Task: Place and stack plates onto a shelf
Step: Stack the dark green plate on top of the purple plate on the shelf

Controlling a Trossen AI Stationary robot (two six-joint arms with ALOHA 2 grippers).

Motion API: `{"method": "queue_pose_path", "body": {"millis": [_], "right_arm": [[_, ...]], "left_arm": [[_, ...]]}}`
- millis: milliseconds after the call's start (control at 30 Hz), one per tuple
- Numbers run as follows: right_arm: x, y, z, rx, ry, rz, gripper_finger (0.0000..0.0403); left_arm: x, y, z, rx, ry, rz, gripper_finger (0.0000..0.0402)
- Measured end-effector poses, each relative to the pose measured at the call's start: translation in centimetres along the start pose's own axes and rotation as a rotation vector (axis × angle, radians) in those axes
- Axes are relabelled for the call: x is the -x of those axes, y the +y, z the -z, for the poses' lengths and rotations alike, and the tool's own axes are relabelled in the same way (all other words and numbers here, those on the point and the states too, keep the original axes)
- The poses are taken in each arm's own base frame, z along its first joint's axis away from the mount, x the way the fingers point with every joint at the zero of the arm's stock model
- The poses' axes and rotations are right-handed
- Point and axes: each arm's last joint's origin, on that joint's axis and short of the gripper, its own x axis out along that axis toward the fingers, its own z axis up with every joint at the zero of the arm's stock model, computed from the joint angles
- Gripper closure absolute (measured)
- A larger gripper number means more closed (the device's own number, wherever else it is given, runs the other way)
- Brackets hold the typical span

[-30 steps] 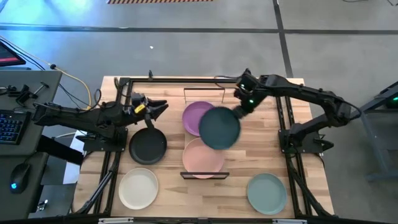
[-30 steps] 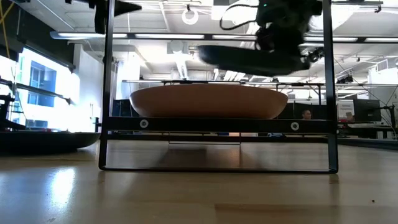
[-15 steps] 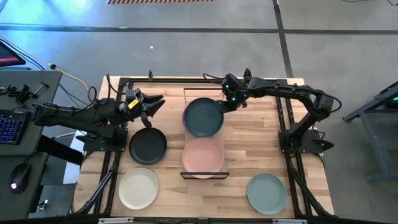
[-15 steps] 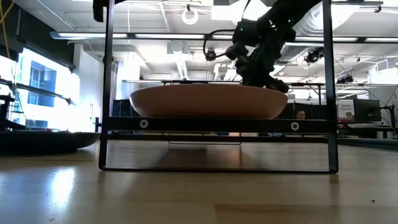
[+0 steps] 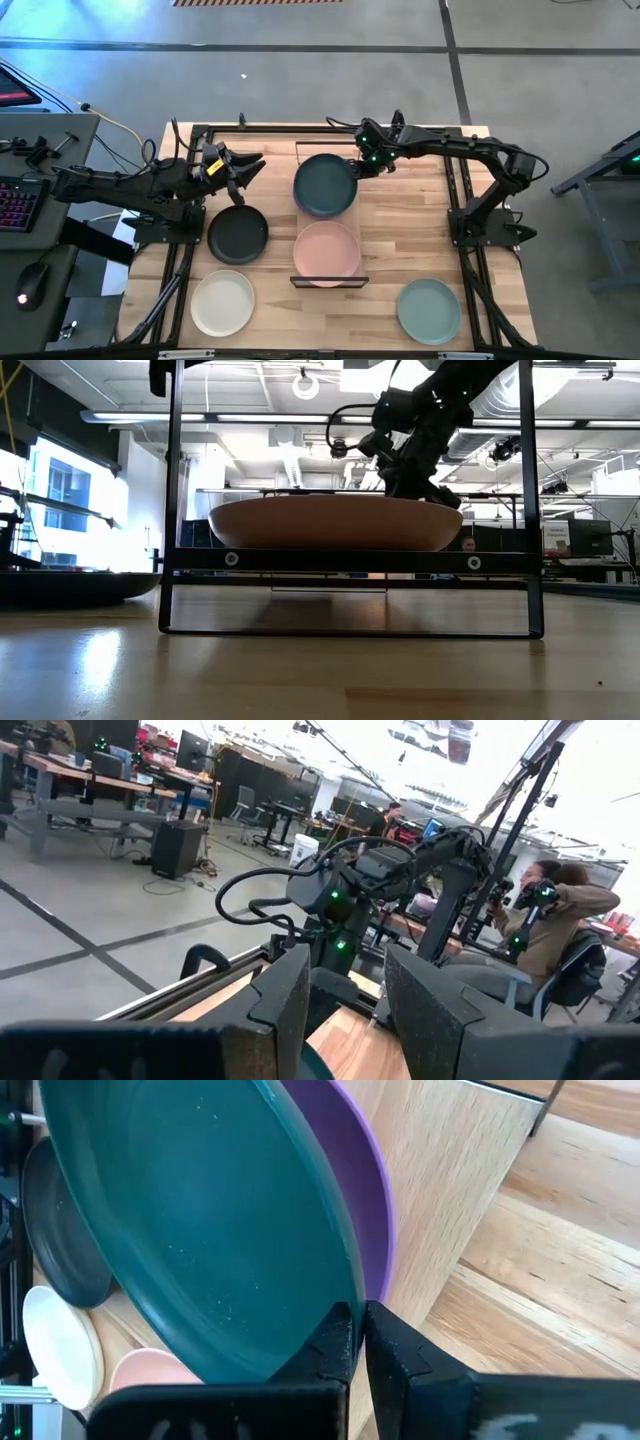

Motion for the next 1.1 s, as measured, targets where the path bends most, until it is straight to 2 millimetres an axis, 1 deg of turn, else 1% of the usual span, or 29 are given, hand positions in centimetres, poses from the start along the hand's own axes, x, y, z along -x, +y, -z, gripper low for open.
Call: {"method": "queue_pose_path", "body": {"millis": [67, 133, 267, 367, 500, 633, 833, 900, 1000, 1100], "right_arm": [[0.0, 0.0, 0.0, 0.001, -0.002, -0.002, 0.0391], [0.0, 0.0, 0.0, 0.004, -0.001, -0.002, 0.0371], [0.0, 0.1, -0.1, 0.015, -0.012, -0.010, 0.0311], [0.2, 0.2, -0.1, 0.064, -0.024, -0.019, 0.0267], [1.2, 0.4, 0.2, 0.140, -0.032, -0.026, 0.0224], [3.1, 0.4, 1.1, 0.198, -0.024, -0.022, 0.0202], [6.5, 0.9, 3.9, 0.367, -0.126, 0.094, 0.0204], [7.0, 0.7, 4.9, 0.404, -0.165, 0.087, 0.0216], [6.8, -0.2, 6.5, 0.415, -0.237, 0.000, 0.0251], [6.2, -1.6, 8.5, 0.403, -0.310, -0.110, 0.0305]], "left_arm": [[0.0, 0.0, 0.0, 0.000, 0.000, 0.000, 0.0282], [0.0, 0.0, 0.0, 0.000, 0.000, 0.000, 0.0282], [0.0, 0.0, 0.0, 0.000, 0.000, -0.002, 0.0282], [0.0, 0.0, 0.0, 0.000, 0.000, -0.002, 0.0282], [0.0, 0.0, 0.0, -0.001, -0.001, -0.004, 0.0282], [-0.2, 0.1, 0.3, 0.008, 0.007, -0.041, 0.0282], [-1.7, 0.5, 2.0, -0.036, 0.092, -0.119, 0.0282], [-2.3, 0.6, 2.5, -0.055, 0.117, -0.125, 0.0282], [-2.9, 0.9, 2.9, -0.145, 0.164, -0.059, 0.0282], [-3.3, 1.4, 3.0, -0.162, 0.199, -0.008, 0.0282]]}}
